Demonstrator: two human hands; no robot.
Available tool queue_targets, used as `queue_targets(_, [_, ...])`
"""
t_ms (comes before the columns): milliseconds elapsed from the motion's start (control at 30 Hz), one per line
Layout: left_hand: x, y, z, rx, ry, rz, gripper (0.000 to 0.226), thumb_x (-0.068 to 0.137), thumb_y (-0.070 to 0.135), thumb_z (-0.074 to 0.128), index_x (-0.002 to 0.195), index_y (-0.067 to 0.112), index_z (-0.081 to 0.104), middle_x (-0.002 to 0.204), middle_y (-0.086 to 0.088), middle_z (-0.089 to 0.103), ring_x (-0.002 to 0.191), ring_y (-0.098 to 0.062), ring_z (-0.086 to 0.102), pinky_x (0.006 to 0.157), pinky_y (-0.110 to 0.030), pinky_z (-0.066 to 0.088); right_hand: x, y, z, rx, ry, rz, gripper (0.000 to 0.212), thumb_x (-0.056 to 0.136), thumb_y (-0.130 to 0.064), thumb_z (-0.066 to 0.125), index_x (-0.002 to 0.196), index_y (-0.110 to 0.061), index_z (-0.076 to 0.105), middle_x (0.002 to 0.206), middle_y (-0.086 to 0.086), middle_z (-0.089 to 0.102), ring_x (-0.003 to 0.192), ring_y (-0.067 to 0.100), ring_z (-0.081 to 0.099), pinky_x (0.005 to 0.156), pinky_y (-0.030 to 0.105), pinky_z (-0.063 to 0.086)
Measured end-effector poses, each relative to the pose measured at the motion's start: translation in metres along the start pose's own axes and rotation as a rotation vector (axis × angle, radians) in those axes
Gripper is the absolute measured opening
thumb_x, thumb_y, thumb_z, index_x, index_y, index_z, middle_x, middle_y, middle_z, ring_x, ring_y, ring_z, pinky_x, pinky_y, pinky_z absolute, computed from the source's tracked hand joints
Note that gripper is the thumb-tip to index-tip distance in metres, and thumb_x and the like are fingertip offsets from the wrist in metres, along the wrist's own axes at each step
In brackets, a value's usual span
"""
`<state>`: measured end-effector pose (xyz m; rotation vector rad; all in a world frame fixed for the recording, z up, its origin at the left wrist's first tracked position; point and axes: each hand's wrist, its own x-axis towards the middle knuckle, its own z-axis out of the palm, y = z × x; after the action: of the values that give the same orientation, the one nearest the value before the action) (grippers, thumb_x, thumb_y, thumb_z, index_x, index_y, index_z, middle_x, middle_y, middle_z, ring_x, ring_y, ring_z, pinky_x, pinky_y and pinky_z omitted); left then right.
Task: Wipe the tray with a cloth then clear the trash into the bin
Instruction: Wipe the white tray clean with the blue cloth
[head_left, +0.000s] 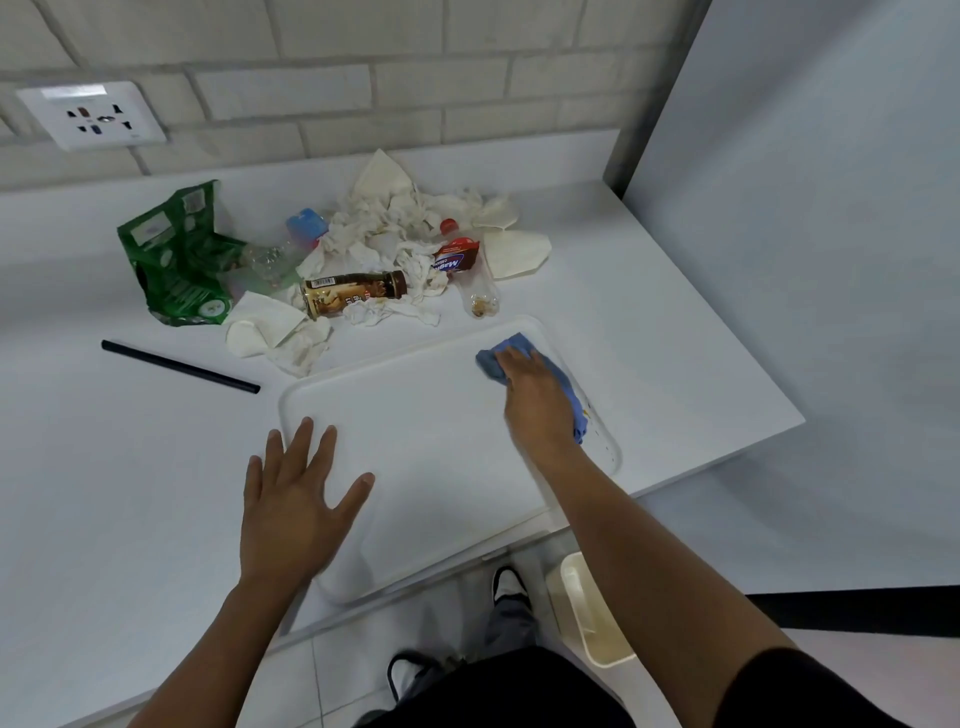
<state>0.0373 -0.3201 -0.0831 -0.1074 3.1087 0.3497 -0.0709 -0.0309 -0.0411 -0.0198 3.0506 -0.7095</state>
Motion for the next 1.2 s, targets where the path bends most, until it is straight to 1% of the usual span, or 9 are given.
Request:
queue_targets(67, [0.000,0.001,0.000,0.006,0.008,-0.003,0.084,0.088,0.080,0.022,0.154,0.029,0.032,0.165,0.001,0.021,0.151,-0.034,0.015,0.121,-0.053,0.017,0.001,0.010,-0.004,0.020,0.035,0.081,0.069,0.083,0.000,0.020,0.144,-0.022,0.044,0.151,0.002,0.040,0.140,0.023,0.035,0.113,0.037,0.031])
queue_targets(133, [0.001,0.002,0.000,0.007,0.008,-0.014,0.084,0.088,0.080,0.023,0.153,0.028,0.032,0.165,0.001,0.022,0.151,-0.034,0.015,0.121,-0.053,0.018,-0.003,0.017,-0.006,0.027,0.057,0.125,0.061,0.089,0.000,0.038,0.144,-0.025,0.042,0.151,0.000,0.039,0.138,0.023,0.036,0.110,0.038,0.035])
queue_targets(367, [0.002,0.005,-0.001,0.022,0.014,-0.041,0.085,0.087,0.081,0.021,0.153,0.028,0.031,0.164,0.001,0.023,0.150,-0.033,0.016,0.121,-0.053,0.019,-0.038,0.025,-0.010,0.070,0.015,0.170,0.058,0.092,-0.001,0.041,0.147,-0.019,0.038,0.153,0.003,0.035,0.141,0.021,0.032,0.114,0.034,0.030])
queue_targets(667, [0.002,0.005,-0.001,0.014,0.009,-0.044,0.084,0.087,0.080,0.023,0.154,0.029,0.031,0.164,0.003,0.022,0.151,-0.033,0.015,0.121,-0.053,0.017,-0.070,0.012,-0.016,-0.036,0.010,0.307,0.053,0.091,-0.005,0.044,0.143,-0.014,0.038,0.145,0.008,0.038,0.132,0.027,0.039,0.104,0.042,0.040])
queue_targets(733, [0.002,0.006,-0.001,0.017,0.002,-0.045,0.084,0.087,0.080,0.023,0.154,0.030,0.030,0.164,0.004,0.022,0.151,-0.033,0.014,0.121,-0.053,0.016,-0.075,0.006,-0.017,-0.173,-0.006,0.340,0.050,0.089,-0.006,0.045,0.138,-0.011,0.037,0.140,0.008,0.041,0.125,0.026,0.045,0.087,0.038,0.046])
queue_targets(800, [0.002,0.006,-0.002,0.021,-0.001,-0.047,0.084,0.087,0.080,0.022,0.154,0.030,0.030,0.164,0.004,0.022,0.151,-0.033,0.014,0.121,-0.053,0.017,-0.080,-0.003,-0.019,-0.363,-0.051,0.358,0.050,0.089,-0.008,0.046,0.137,-0.008,0.033,0.139,0.008,0.042,0.120,0.024,0.050,0.073,0.031,0.043])
queue_targets(933, [0.003,0.006,-0.002,0.026,0.002,-0.045,0.084,0.088,0.080,0.020,0.154,0.029,0.031,0.164,0.003,0.023,0.150,-0.033,0.015,0.121,-0.053,0.017,-0.094,-0.014,-0.011,-0.378,-0.171,0.282,0.061,0.094,-0.010,0.045,0.149,-0.005,0.018,0.153,0.017,0.027,0.133,0.035,0.041,0.099,0.044,0.045])
queue_targets(1067, [0.002,0.007,-0.003,0.028,0.002,-0.038,0.084,0.088,0.079,0.020,0.154,0.029,0.031,0.164,0.002,0.023,0.151,-0.033,0.014,0.120,-0.053,0.017,-0.116,-0.026,0.010,-0.339,-0.244,0.083,0.072,0.093,-0.011,0.049,0.154,-0.013,0.010,0.162,0.010,0.010,0.145,0.031,0.024,0.097,0.038,0.047])
queue_targets(1200, [0.001,0.007,-0.005,0.022,0.006,-0.031,0.082,0.088,0.077,0.022,0.154,0.029,0.031,0.164,0.002,0.023,0.151,-0.033,0.013,0.120,-0.054,0.016,-0.090,-0.025,0.020,-0.359,-0.364,-0.075,0.076,0.095,-0.014,0.046,0.156,-0.014,0.000,0.164,0.005,-0.003,0.151,0.027,-0.001,0.122,0.034,0.012])
